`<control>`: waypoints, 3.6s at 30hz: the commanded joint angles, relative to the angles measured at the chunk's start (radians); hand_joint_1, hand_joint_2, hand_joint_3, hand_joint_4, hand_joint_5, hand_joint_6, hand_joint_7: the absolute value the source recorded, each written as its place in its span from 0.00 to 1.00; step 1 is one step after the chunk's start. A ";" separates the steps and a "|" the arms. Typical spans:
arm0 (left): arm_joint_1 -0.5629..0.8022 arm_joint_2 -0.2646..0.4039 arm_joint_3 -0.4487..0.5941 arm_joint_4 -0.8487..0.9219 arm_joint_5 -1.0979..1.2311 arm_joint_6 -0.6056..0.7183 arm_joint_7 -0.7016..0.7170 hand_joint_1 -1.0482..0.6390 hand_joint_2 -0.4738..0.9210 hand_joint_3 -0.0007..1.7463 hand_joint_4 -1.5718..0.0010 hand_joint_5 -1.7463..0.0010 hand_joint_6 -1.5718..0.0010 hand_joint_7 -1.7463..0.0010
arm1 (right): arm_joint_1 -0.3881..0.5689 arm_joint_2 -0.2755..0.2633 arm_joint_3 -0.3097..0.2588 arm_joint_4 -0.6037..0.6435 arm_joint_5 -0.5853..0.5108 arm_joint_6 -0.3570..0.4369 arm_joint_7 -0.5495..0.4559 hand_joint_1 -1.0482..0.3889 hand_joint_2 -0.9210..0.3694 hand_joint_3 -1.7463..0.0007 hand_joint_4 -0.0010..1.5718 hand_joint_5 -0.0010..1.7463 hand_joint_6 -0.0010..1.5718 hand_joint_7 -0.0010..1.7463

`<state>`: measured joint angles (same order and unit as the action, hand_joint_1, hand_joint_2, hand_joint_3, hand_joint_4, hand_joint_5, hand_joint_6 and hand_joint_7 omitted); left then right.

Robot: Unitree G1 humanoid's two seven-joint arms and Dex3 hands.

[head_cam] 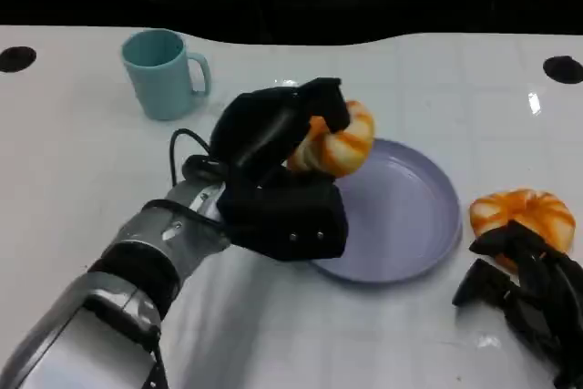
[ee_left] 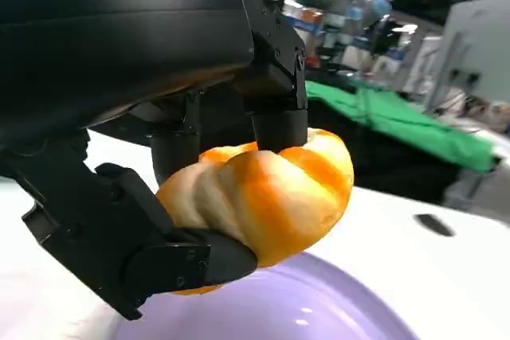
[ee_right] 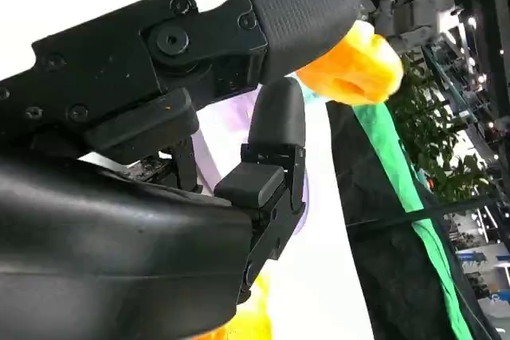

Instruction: Grasp the bread from the table and place it into the plate.

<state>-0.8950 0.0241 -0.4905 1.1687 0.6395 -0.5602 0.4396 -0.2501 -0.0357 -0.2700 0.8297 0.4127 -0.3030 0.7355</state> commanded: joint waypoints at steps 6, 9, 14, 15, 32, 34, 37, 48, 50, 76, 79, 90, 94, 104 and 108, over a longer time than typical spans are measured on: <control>-0.048 -0.043 -0.020 0.026 0.000 -0.072 -0.080 0.52 0.73 0.72 0.38 0.00 0.49 0.00 | 0.015 -0.011 0.001 0.016 -0.016 -0.008 -0.008 0.36 0.00 0.85 0.41 0.89 0.37 0.71; -0.062 -0.053 -0.037 0.031 0.011 -0.053 -0.115 0.51 0.73 0.73 0.38 0.00 0.50 0.00 | 0.019 -0.007 0.003 0.009 -0.016 -0.005 -0.015 0.36 0.00 0.85 0.41 0.89 0.38 0.71; -0.069 -0.070 -0.053 0.038 0.024 -0.034 -0.128 0.49 0.72 0.74 0.38 0.00 0.50 0.00 | 0.020 -0.007 0.005 0.012 -0.011 -0.011 0.000 0.37 0.00 0.84 0.39 0.89 0.36 0.72; -0.072 -0.074 -0.061 0.040 0.033 -0.024 -0.128 0.49 0.72 0.74 0.38 0.00 0.50 0.00 | 0.019 -0.006 0.004 0.014 -0.009 -0.012 0.003 0.37 0.00 0.84 0.39 0.89 0.36 0.72; -0.123 -0.067 -0.120 0.022 0.070 0.153 -0.366 0.30 1.00 0.21 0.80 0.69 0.72 0.95 | 0.017 -0.009 0.005 0.018 -0.011 -0.014 0.009 0.35 0.00 0.84 0.40 0.91 0.37 0.71; -0.128 -0.060 -0.131 0.014 0.084 0.175 -0.385 0.15 1.00 0.34 0.94 0.75 0.81 0.98 | 0.016 -0.008 0.002 0.020 -0.008 -0.014 0.011 0.35 0.00 0.85 0.40 0.91 0.37 0.71; -0.126 -0.054 -0.135 0.005 0.085 0.185 -0.396 0.09 1.00 0.39 0.99 0.77 0.83 0.98 | 0.015 -0.009 0.001 0.020 -0.006 -0.007 0.011 0.35 0.00 0.85 0.39 0.91 0.37 0.71; -0.110 -0.017 -0.115 -0.032 0.062 0.155 -0.387 0.04 1.00 0.44 0.99 0.79 0.83 0.98 | 0.017 -0.010 0.002 0.016 -0.008 -0.005 0.007 0.36 0.00 0.85 0.40 0.90 0.37 0.71; -0.095 -0.001 -0.092 -0.044 0.034 0.128 -0.385 0.03 1.00 0.44 0.98 0.78 0.83 0.98 | 0.018 -0.009 0.002 0.015 -0.008 -0.007 0.006 0.36 0.00 0.85 0.40 0.90 0.37 0.71; 0.480 -0.049 0.502 -0.570 -1.019 0.228 -0.961 0.24 1.00 0.23 0.65 0.51 0.58 0.89 | 0.018 -0.005 -0.001 0.014 -0.002 0.001 -0.002 0.36 0.00 0.86 0.40 0.91 0.38 0.71; 0.594 -0.083 0.555 -0.729 -1.139 0.407 -0.917 0.27 1.00 0.23 0.63 0.25 0.55 0.64 | 0.020 -0.001 0.000 0.013 -0.001 -0.006 0.002 0.37 0.00 0.85 0.40 0.91 0.37 0.71; 0.833 -0.092 0.635 -0.966 -1.333 0.788 -0.923 0.31 1.00 0.25 0.48 0.00 0.63 0.04 | 0.032 0.002 0.009 -0.010 -0.011 -0.005 -0.013 0.35 0.00 0.86 0.41 0.90 0.38 0.71; 0.879 -0.094 0.643 -1.001 -1.330 0.820 -0.939 0.30 1.00 0.25 0.47 0.00 0.63 0.01 | 0.032 0.005 0.001 -0.012 0.006 0.011 0.003 0.36 0.00 0.86 0.41 0.89 0.38 0.70; 0.930 -0.104 0.636 -1.022 -1.297 0.831 -0.944 0.32 1.00 0.23 0.49 0.00 0.63 0.00 | 0.042 -0.008 -0.001 -0.027 0.006 0.029 0.009 0.36 0.00 0.86 0.42 0.89 0.39 0.68; 0.929 -0.109 0.633 -1.010 -1.283 0.809 -0.957 0.33 1.00 0.23 0.48 0.00 0.62 0.00 | 0.049 -0.005 0.001 -0.045 0.003 0.042 -0.015 0.35 0.00 0.88 0.43 0.88 0.41 0.67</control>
<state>0.0274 -0.0910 0.1392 0.1614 -0.6602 0.2746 -0.5038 -0.2238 -0.0268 -0.2616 0.7981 0.4202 -0.2769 0.7422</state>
